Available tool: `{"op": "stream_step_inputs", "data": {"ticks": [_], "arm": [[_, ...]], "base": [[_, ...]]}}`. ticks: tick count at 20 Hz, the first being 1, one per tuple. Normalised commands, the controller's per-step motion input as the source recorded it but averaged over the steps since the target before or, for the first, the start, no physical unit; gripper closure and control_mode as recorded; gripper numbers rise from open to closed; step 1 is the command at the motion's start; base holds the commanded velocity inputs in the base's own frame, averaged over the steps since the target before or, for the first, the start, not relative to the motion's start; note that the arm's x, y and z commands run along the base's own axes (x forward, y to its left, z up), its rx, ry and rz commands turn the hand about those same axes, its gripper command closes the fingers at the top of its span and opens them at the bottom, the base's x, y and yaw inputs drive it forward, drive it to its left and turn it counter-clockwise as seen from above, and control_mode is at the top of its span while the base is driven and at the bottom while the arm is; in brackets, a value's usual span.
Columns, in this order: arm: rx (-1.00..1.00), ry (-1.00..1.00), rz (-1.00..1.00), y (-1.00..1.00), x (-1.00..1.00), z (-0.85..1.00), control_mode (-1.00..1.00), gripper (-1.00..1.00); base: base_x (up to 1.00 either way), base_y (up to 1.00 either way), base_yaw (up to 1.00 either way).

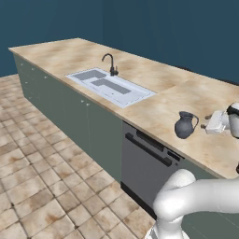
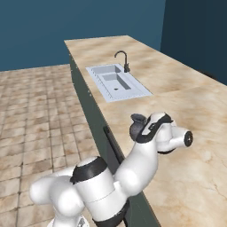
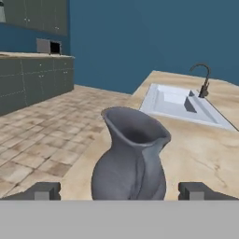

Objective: Move the lemon wedge and potato from the top shelf to the second highest shelf to make space. Then, place the pitcher from the counter on the cleared top shelf.

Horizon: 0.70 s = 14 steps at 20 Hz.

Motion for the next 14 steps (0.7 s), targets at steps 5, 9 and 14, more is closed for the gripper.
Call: {"op": "stream_step_inputs", "data": {"ticks": [5, 9, 14], "arm": [[0.00, 0.14, 0.00, 0.13, 0.16, 0.35, -1.00, -1.00], [0.00, 0.17, 0.00, 0.20, 0.24, 0.04, -1.00, -1.00], [0.00, 0.08, 0.00, 0.05, 0.44, -0.03, -1.00, -1.00]], "base": [[0.00, 0.00, 0.00], [0.00, 0.00, 0.00], [0.00, 0.00, 0.00]]}}
